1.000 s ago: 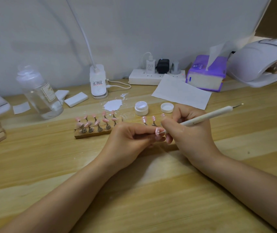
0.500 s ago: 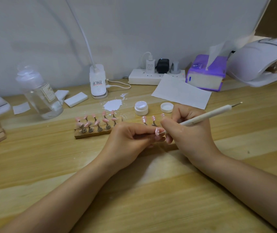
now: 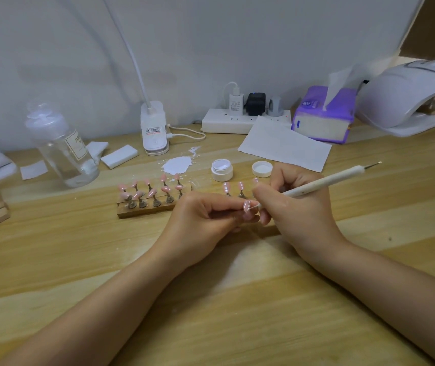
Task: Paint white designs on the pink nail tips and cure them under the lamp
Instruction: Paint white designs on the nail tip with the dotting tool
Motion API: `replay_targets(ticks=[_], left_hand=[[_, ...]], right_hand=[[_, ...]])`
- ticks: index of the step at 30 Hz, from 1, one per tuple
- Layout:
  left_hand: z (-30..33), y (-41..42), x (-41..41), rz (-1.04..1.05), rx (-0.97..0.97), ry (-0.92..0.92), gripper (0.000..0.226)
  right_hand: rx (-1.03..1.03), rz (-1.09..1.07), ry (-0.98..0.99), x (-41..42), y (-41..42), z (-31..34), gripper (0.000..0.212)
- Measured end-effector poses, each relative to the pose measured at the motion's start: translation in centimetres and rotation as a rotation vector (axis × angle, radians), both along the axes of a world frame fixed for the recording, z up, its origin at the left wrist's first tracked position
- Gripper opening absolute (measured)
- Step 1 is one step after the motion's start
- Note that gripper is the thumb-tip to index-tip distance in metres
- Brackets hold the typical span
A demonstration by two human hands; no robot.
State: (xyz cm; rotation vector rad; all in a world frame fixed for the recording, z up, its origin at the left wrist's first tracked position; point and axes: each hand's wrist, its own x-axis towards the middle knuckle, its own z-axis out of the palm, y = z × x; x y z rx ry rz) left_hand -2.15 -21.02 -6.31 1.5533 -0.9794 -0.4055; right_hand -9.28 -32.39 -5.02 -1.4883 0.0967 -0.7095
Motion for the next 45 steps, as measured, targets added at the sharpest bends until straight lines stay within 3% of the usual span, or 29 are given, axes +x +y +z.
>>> replay_targets(ticks=[25, 33, 39, 45], left_hand=[[0.04, -0.06, -0.03, 0.017, 0.009, 0.031, 0.016], [0.14, -0.13, -0.17, 0.029, 0.015, 0.132, 0.017], [0.48, -0.11, -0.44, 0.01, 0.002, 0.139, 0.016], [0.61, 0.05, -0.45, 0.008, 0.0, 0.097, 0.028]], right_hand=[[0.004, -0.033, -0.007, 0.15, -0.18, -0.43, 0.039], [0.26, 0.01, -0.02, 0.38, -0.56, -0.33, 0.043], [0.168, -0.01, 0.022, 0.52, -0.75, -0.58, 0.032], [0.11, -0.033, 0.019, 0.52, -0.8, -0.8, 0.04]])
